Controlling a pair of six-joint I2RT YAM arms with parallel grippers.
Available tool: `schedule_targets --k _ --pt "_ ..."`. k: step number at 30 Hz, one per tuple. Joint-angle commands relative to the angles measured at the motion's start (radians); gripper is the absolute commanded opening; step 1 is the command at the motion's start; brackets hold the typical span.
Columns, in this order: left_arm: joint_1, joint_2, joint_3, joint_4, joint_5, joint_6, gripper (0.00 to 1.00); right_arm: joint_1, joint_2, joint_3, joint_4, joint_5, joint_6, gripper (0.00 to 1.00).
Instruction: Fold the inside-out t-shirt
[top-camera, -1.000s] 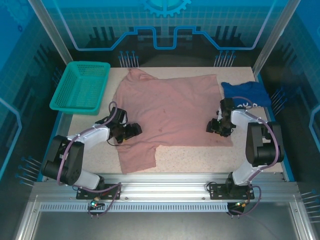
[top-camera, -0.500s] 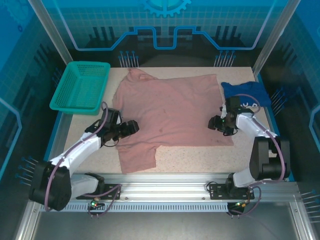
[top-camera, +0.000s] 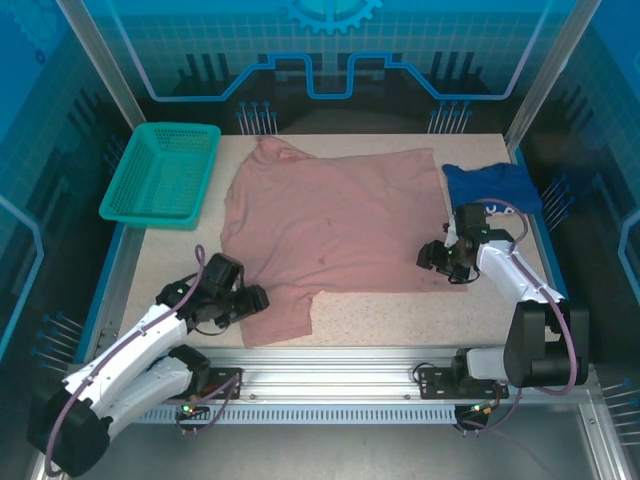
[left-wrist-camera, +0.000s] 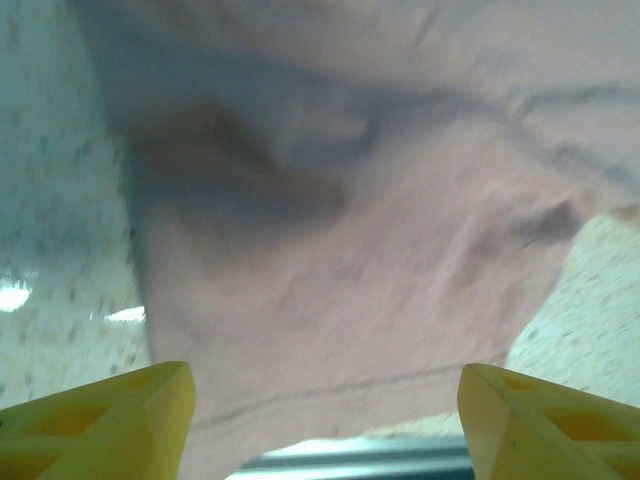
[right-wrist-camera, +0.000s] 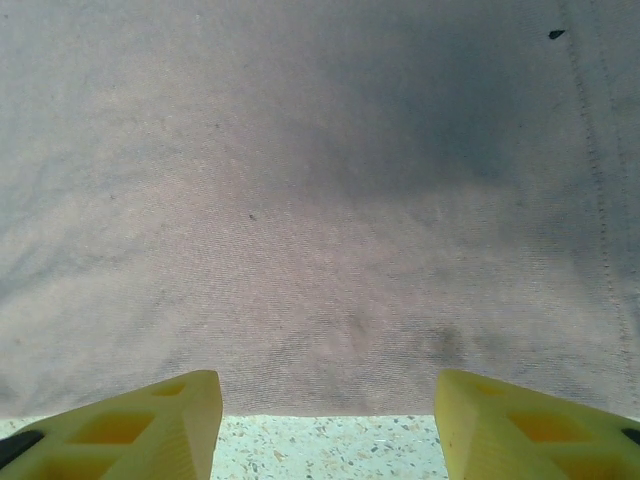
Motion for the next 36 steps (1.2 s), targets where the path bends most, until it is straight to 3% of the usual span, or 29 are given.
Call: schedule_targets --k 1,6,21,36 --pt "-0.07 0.001 -0.027 -0.151 -0.07 -0.147 0.67 0.018 0.022 0.008 0.01 -0.027 0.016 0.59" --pt "-0.13 0.035 -0.048 -0.17 -0.092 -0.204 0.62 0.02 0.038 0.018 0.029 -0.035 0.002 0.59" --pt "-0.143 0.209 -0.066 -0.017 -0.041 -0.141 0.41 0.013 0.02 0.014 0.023 -0.032 -0.016 0.59" --pt "-0.177 0.209 -0.114 0.007 -0.039 -0.161 0.19 0.005 0.019 0.016 0.012 -0.008 -0.026 0.59"
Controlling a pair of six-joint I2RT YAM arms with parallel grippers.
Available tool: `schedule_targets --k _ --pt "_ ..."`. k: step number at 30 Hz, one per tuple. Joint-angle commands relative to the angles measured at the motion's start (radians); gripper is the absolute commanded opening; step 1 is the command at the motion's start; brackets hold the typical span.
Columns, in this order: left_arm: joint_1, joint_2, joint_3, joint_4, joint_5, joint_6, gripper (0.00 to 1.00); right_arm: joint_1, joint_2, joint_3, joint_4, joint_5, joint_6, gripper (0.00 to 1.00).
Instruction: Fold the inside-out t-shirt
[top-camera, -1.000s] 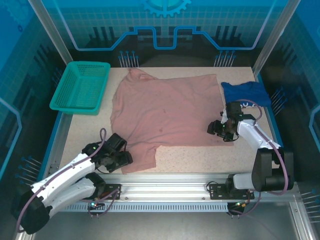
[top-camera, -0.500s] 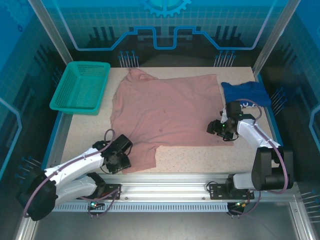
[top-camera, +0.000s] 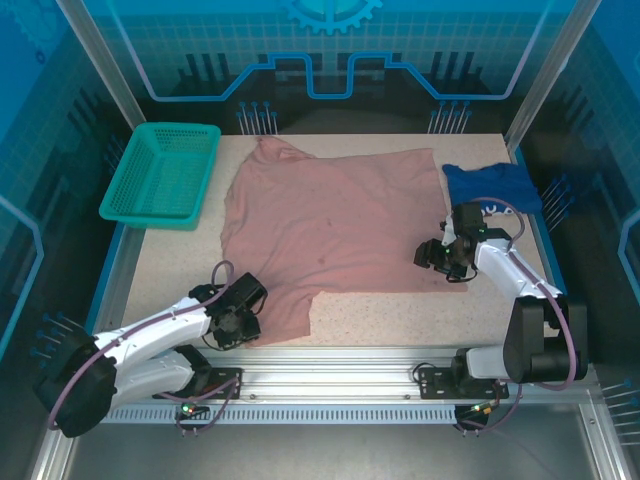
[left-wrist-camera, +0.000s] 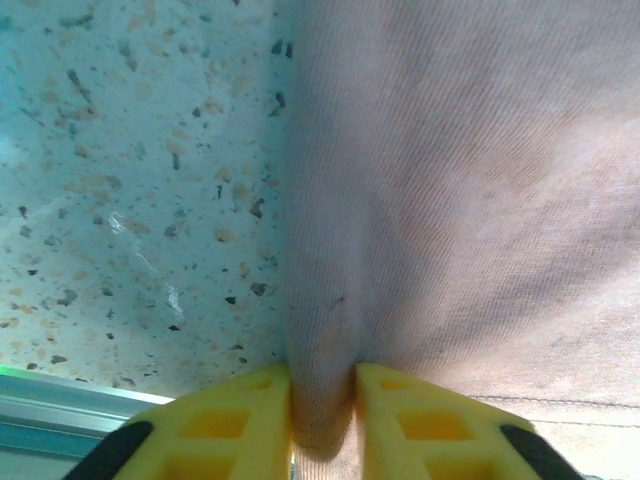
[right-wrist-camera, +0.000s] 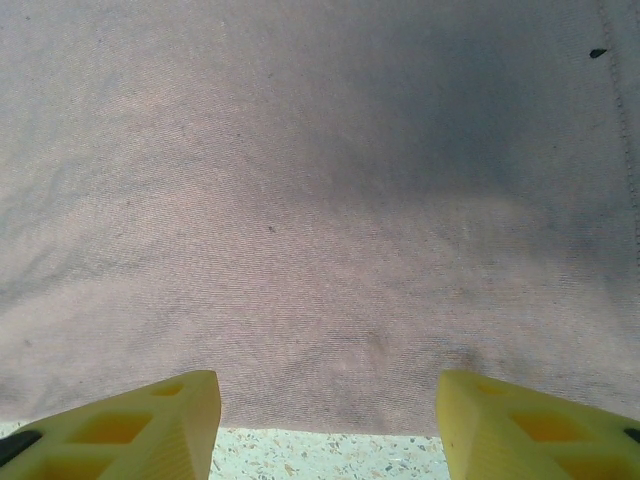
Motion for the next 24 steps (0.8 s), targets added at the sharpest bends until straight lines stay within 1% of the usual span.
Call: schedule_targets --k 1,6,10,18,20,24 --pt "-0.013 0.0 -0.028 0.021 0.032 -0.003 0.17 -0.008 -0.005 0.014 -0.024 0.01 -0.017 0.59" --pt "-0.014 -0.002 -0.019 0.03 0.028 0.011 0.09 -0.039 -0.03 0.006 -0.046 0.052 -0.013 0.6" --pt "-0.014 -0.016 -0.011 0.027 0.015 0.028 0.0 -0.102 -0.047 -0.029 -0.052 0.122 0.002 0.61" --pt "-0.014 -0.066 -0.005 0.028 0.005 0.055 0.0 -0.281 -0.092 -0.117 -0.044 0.152 0.029 0.63" --pt "-0.013 -0.076 -0.006 0.029 0.001 0.064 0.0 -0.307 -0.096 -0.122 -0.052 0.15 0.032 0.62" --pt "-0.013 -0.085 -0.006 0.032 0.005 0.077 0.0 -0.321 -0.08 -0.122 -0.055 0.149 0.039 0.61"
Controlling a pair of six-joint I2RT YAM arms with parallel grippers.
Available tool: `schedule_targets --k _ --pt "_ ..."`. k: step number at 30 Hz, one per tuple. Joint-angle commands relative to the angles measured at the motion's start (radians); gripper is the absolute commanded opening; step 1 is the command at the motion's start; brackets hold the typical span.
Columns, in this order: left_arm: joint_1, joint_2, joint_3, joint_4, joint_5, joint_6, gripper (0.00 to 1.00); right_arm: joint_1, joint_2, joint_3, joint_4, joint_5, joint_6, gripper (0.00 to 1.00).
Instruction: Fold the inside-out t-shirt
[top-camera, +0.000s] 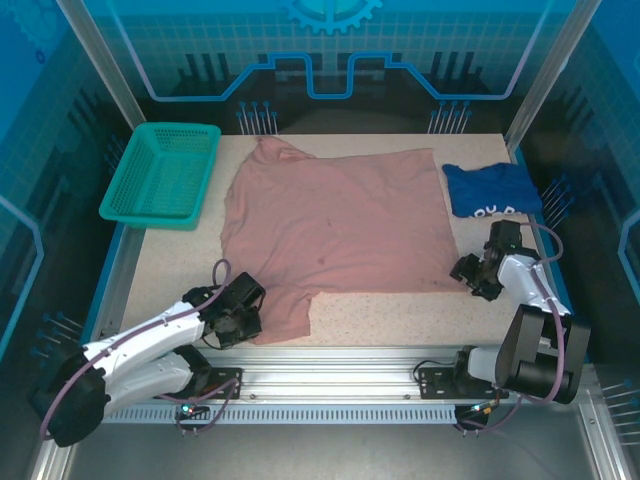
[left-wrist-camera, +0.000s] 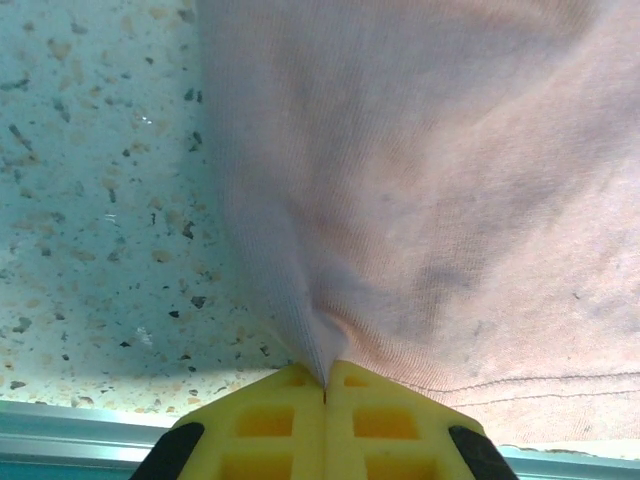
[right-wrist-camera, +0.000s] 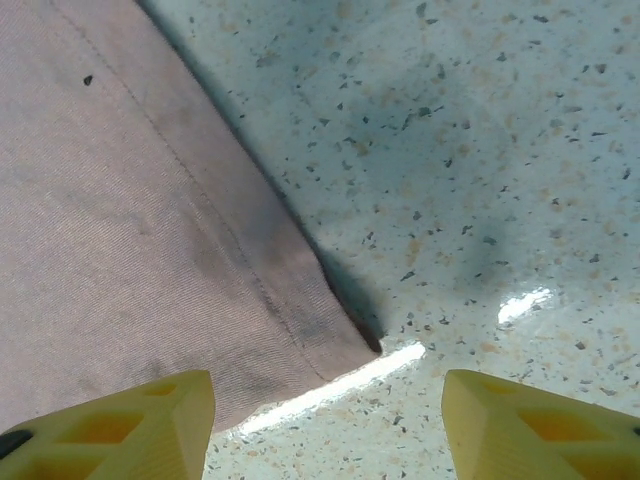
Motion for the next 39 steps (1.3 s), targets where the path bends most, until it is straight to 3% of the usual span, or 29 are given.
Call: schedule_targets --k 1,16,29,39 --pt "-0.007 -0.014 -0.005 0.003 0.014 0.033 0.0 -0.021 0.008 -0.005 -0.018 -0.002 0.019 0.61" --pt "-0.007 -0.029 0.015 0.0 0.006 0.064 0.0 -0.047 0.169 0.013 0.072 -0.084 0.028 0.45" --pt "-0.007 -0.029 0.02 -0.002 0.001 0.076 0.0 -0.043 0.167 0.0 0.108 -0.114 0.023 0.21" --pt "-0.007 -0.031 0.027 -0.01 -0.004 0.08 0.0 -0.037 0.151 0.002 0.09 -0.112 0.021 0.29"
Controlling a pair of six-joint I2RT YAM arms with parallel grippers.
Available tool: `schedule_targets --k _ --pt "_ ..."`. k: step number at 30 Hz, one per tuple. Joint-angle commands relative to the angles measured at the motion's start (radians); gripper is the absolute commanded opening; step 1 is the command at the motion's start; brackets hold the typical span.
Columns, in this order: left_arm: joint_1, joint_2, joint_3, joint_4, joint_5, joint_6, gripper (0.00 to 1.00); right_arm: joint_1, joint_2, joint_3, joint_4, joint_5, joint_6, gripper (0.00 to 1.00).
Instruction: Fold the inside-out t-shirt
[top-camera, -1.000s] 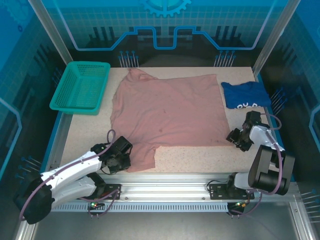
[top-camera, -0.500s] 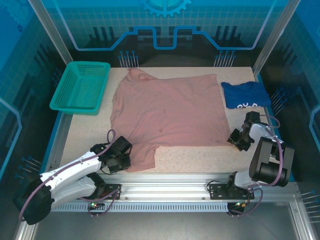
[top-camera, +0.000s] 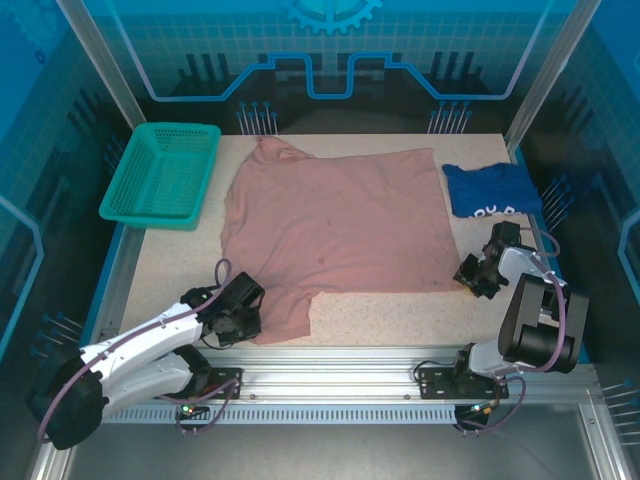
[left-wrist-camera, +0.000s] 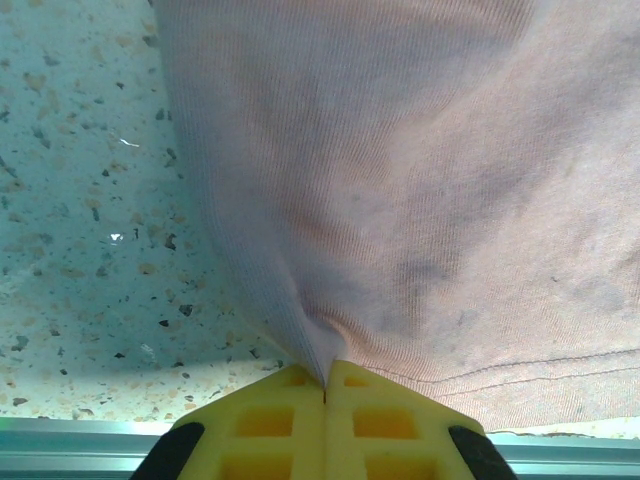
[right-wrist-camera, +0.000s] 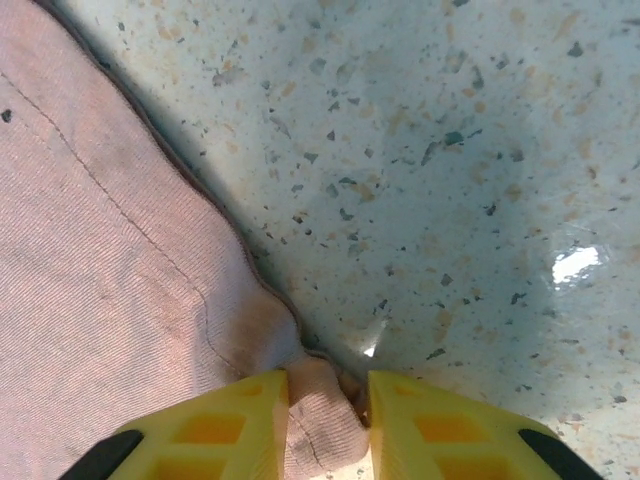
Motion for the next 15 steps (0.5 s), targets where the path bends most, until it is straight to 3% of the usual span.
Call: schedule_targets --k 1,5,15 --pt "-0.006 -0.014 0.026 -0.011 -0.003 0.019 0.0 0.006 -0.012 0.002 -0.011 -0.021 0.0 0.3" --pt "-0.007 -0.019 0.025 -0.016 -0.007 0.02 0.0 0.019 -0.008 0.011 -0.025 -0.003 0.003 0.31" --pt "-0.007 -0.043 0.05 -0.046 -0.033 0.031 0.0 0.052 0.007 0.032 -0.04 0.023 -0.002 0.11"
